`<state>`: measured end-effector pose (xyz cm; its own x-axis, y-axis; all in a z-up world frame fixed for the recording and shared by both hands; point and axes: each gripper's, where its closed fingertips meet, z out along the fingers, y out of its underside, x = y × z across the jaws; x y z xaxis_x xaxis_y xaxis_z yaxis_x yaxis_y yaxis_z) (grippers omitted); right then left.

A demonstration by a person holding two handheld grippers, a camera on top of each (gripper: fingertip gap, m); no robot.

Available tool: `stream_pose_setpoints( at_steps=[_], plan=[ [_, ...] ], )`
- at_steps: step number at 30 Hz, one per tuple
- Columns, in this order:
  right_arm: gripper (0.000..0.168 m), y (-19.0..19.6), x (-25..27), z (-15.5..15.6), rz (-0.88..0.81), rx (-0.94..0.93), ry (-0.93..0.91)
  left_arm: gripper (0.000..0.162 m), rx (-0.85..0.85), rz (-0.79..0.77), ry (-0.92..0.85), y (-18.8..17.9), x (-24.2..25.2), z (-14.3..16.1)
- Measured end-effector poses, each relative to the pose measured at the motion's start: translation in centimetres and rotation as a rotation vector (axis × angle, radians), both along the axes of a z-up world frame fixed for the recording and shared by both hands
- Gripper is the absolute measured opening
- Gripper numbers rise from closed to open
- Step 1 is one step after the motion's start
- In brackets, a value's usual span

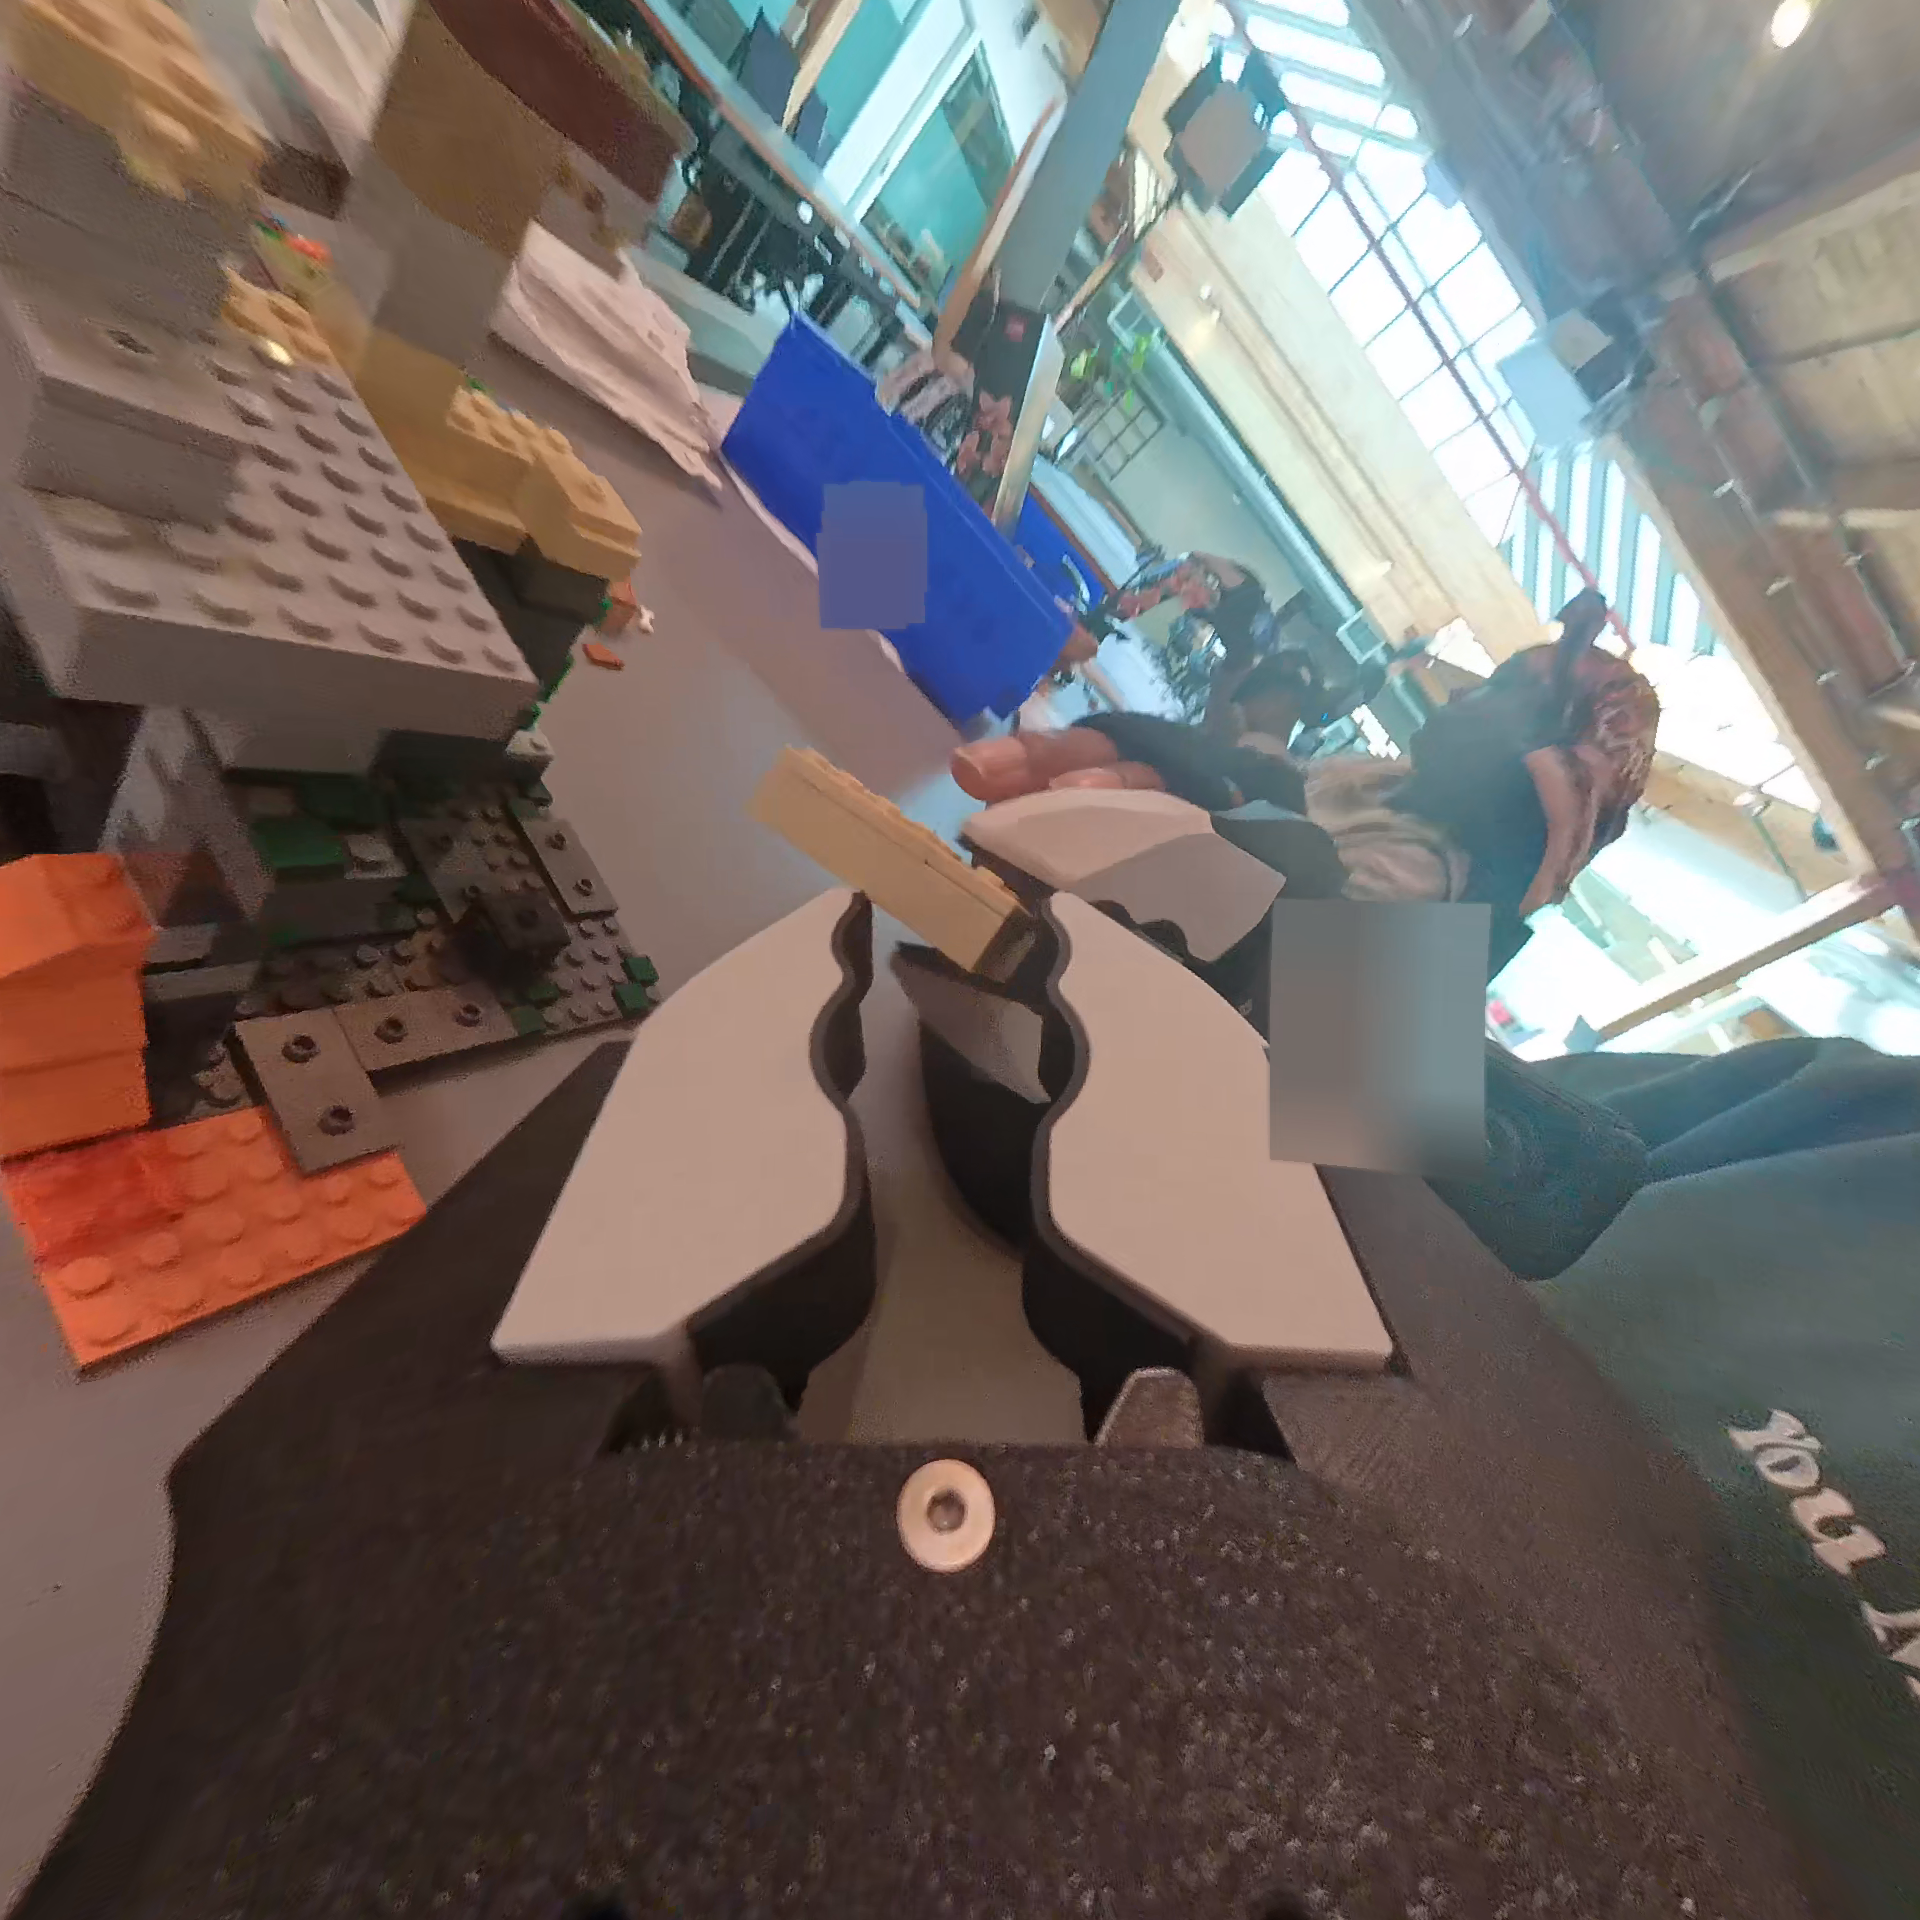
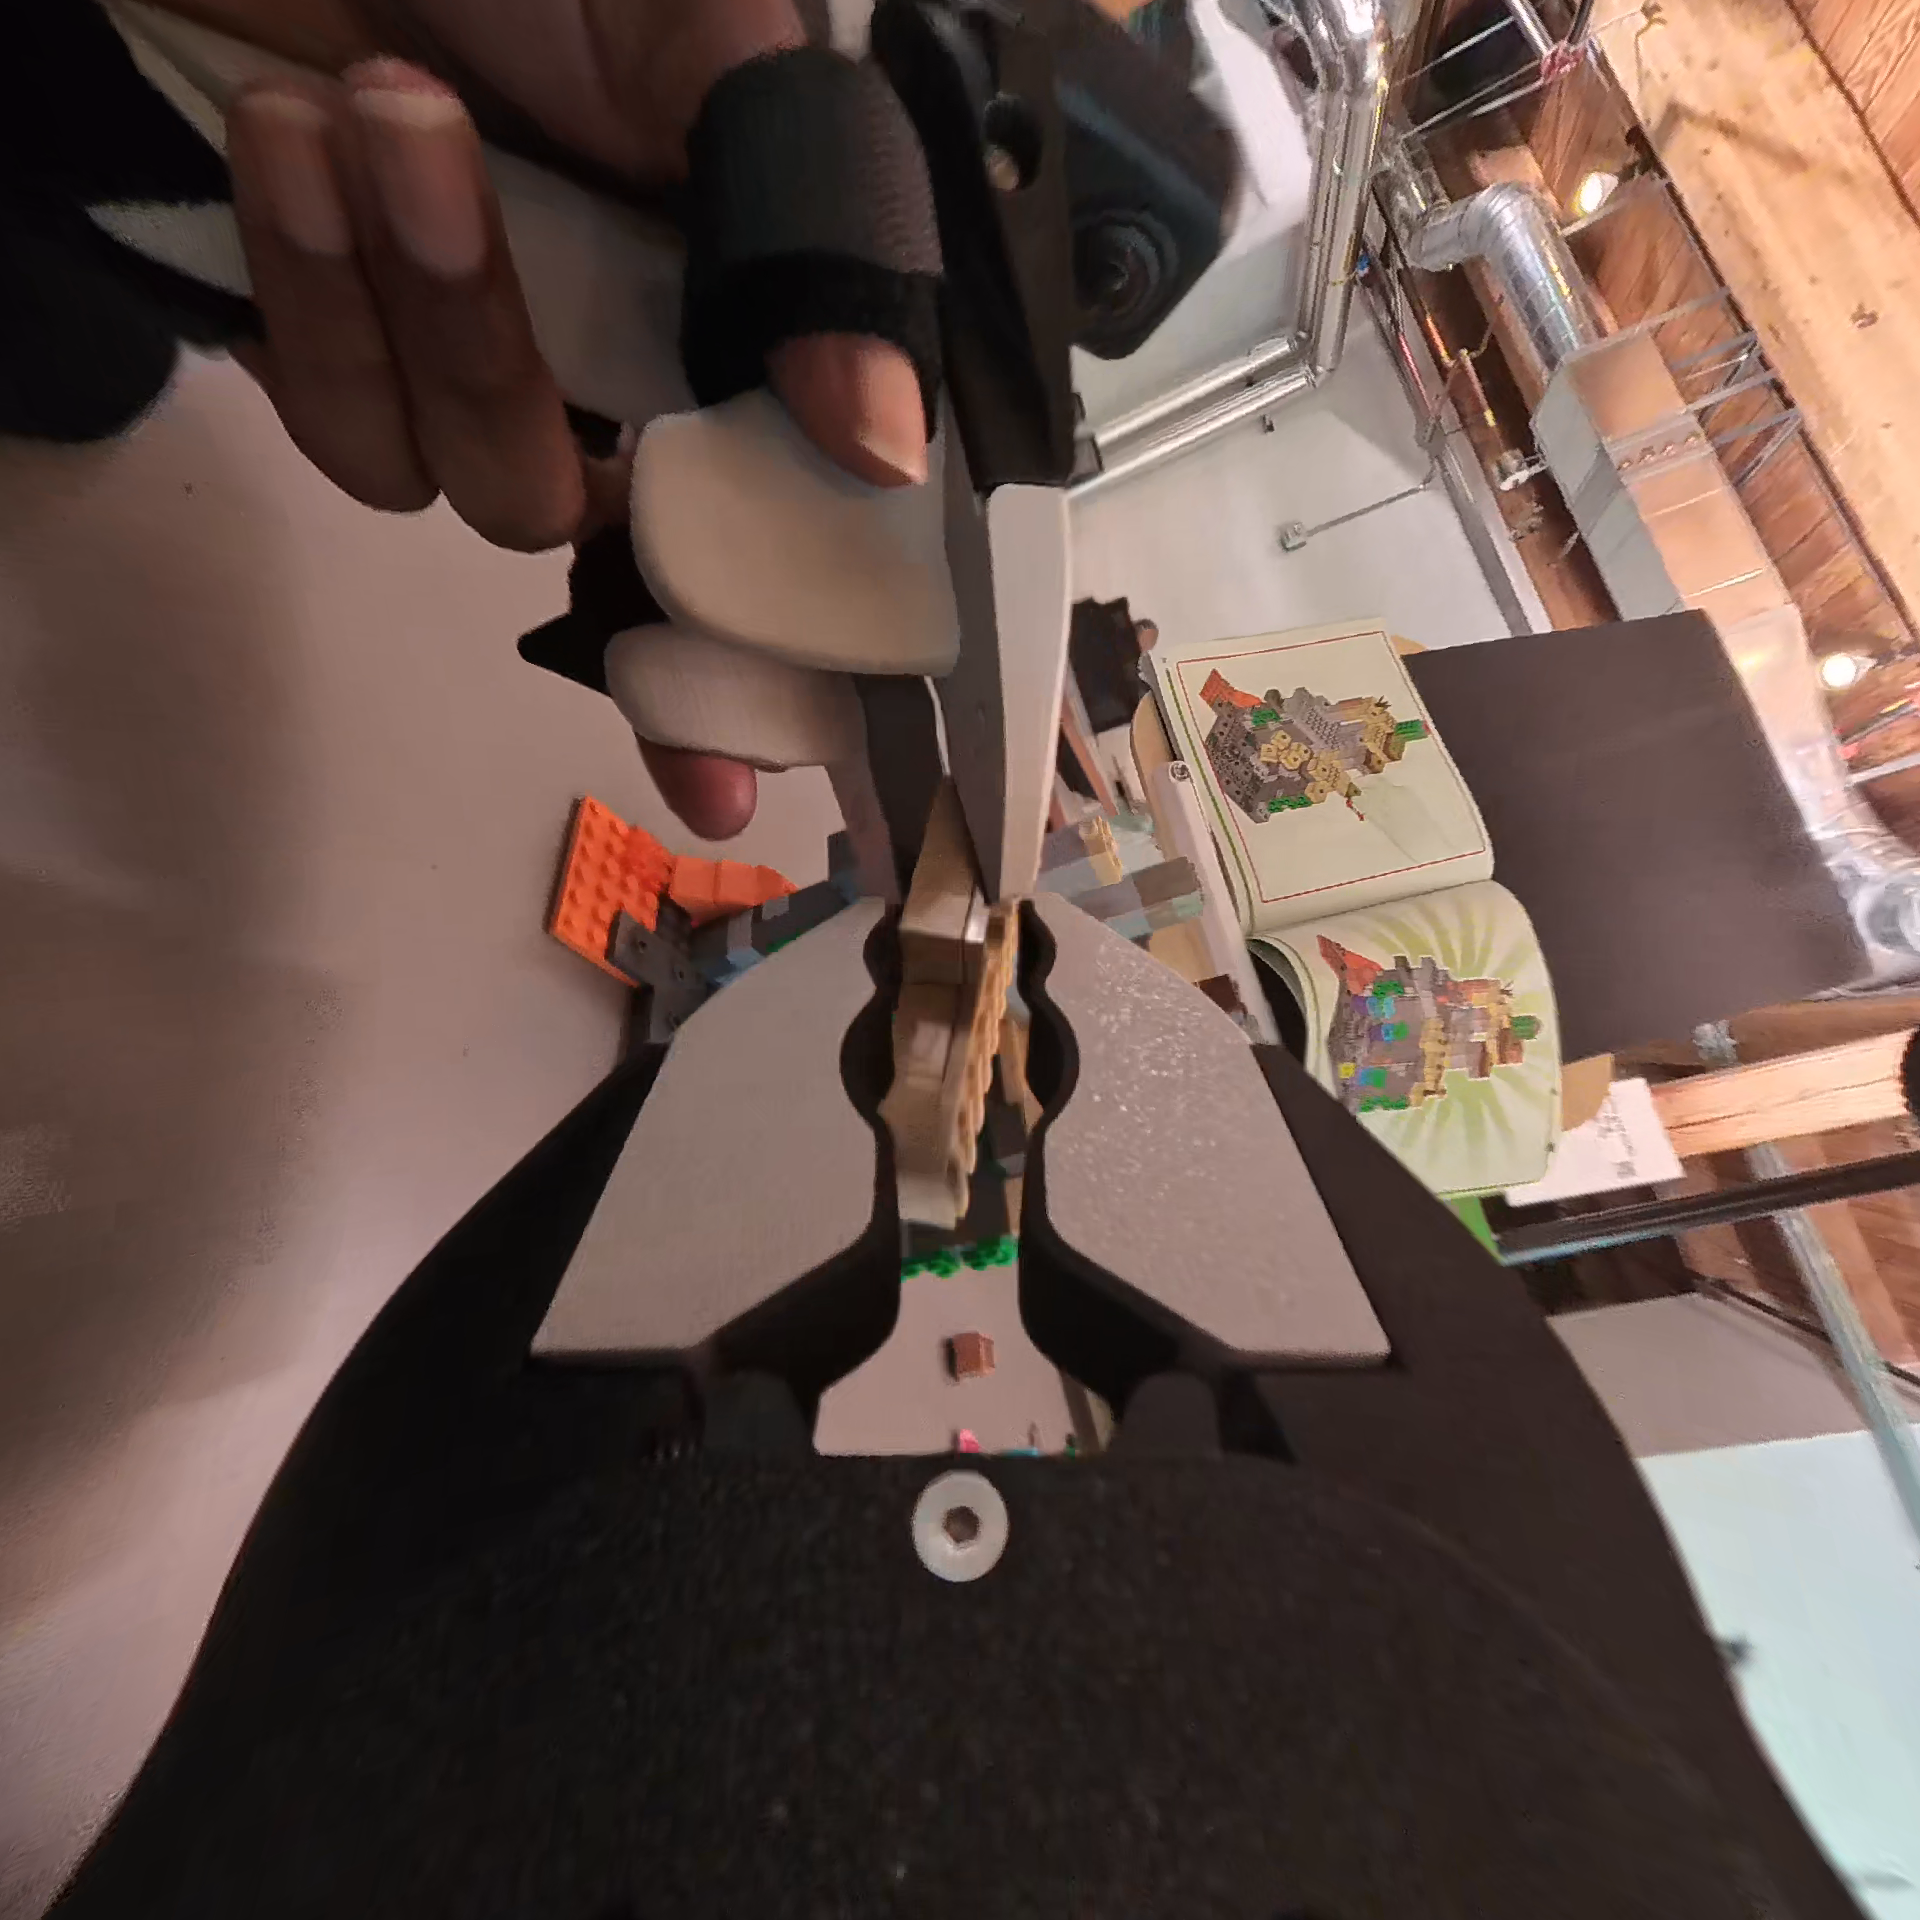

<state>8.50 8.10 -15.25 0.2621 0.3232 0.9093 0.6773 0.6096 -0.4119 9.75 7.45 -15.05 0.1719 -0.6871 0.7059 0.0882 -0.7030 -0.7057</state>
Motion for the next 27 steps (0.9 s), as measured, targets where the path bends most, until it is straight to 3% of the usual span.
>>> stream_pose_setpoints(
  at_steps=[2,6,9,12,15,22,27],
  plan=[
    [0.022,-0.2,0.1,0.4,0.016,-0.028,0.039,0.02,-0.015,-0.003,-0.053,0.3,-0.8,0.5],
    [0.022,-0.1,0.7,0.7,0.036,-0.11,0.115,0.02,0.047,0.004,-0.029,0.5,-1.7,0.1],
    [0.022,0.6,1.4,0.2,0.07,-0.362,0.235,0.02,0.145,0.012,0.014,0.4,-2.0,0.0],
    [0.033,0.8,1.9,-0.6,0.123,-0.687,0.365,0.02,0.289,0.034,0.123,0.4,-2.2,-0.6],
    [0.042,0.8,2.0,-1.4,0.154,-0.873,0.41,0.02,0.447,0.041,0.249,0.2,-1.9,-1.4],
    [0.058,0.3,0.7,-4.2,0.13,-0.92,0.281,0.02,0.666,-0.006,0.341,-1.6,-0.5,-1.6],
    [0.037,0.4,1.0,-4.6,0.107,-0.838,0.219,0.02,0.7,-0.023,0.344,-2.1,-0.3,-1.6]
  ],
)
